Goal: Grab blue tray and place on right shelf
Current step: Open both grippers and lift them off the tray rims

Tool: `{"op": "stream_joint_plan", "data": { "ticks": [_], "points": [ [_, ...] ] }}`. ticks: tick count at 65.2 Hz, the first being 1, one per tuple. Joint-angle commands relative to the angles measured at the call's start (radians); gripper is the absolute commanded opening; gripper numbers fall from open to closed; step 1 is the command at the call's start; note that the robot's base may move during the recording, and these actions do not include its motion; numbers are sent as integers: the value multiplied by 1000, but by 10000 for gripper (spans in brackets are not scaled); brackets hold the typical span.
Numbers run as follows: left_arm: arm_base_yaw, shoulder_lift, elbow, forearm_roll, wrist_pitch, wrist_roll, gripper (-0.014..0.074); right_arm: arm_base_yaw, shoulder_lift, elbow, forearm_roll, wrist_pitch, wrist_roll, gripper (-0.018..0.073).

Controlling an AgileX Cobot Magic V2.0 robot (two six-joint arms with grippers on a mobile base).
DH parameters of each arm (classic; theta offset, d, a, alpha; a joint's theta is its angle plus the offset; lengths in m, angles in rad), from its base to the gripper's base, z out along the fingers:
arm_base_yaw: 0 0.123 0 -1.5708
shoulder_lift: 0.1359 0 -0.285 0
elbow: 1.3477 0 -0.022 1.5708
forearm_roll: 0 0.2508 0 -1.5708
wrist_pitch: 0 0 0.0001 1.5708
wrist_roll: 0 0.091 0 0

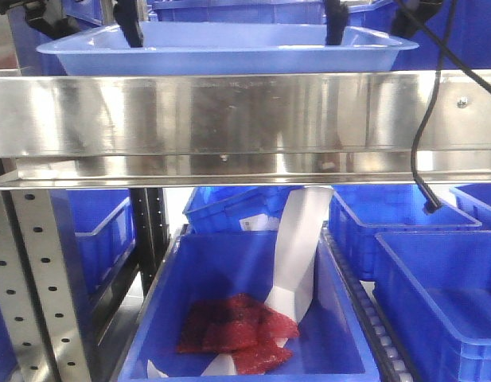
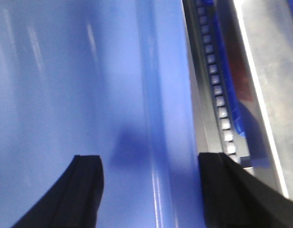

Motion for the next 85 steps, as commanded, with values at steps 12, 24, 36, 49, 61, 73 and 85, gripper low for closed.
{"op": "stream_joint_plan", "data": {
  "ticks": [12, 24, 36, 49, 61, 73, 85],
  "points": [
    [-14, -57, -40, 30, -20, -38, 444, -4, -59, -39, 22, -7, 6, 558],
    [-14, -57, -40, 69, -20, -58, 444, -12, -60, -39, 0, 36, 6, 593],
    [-14, -57, -43, 84, -20, -58, 439, -12, -62, -39, 0, 18, 6, 594],
    [-14, -57, -52, 84, -11, -58, 245, -12, -73, -39, 0, 6, -26, 547],
    [-14, -54, -52, 84, -25, -58, -34, -12, -67, -39, 0, -22, -74, 128],
    [-14, -51, -52, 99, -43, -27, -32, -12, -69, -52, 2, -54, -79, 55],
    [-14, -116, -41, 130, -90, -87, -39, -8, -134, -53, 3, -157, -137, 55]
  ]
}}
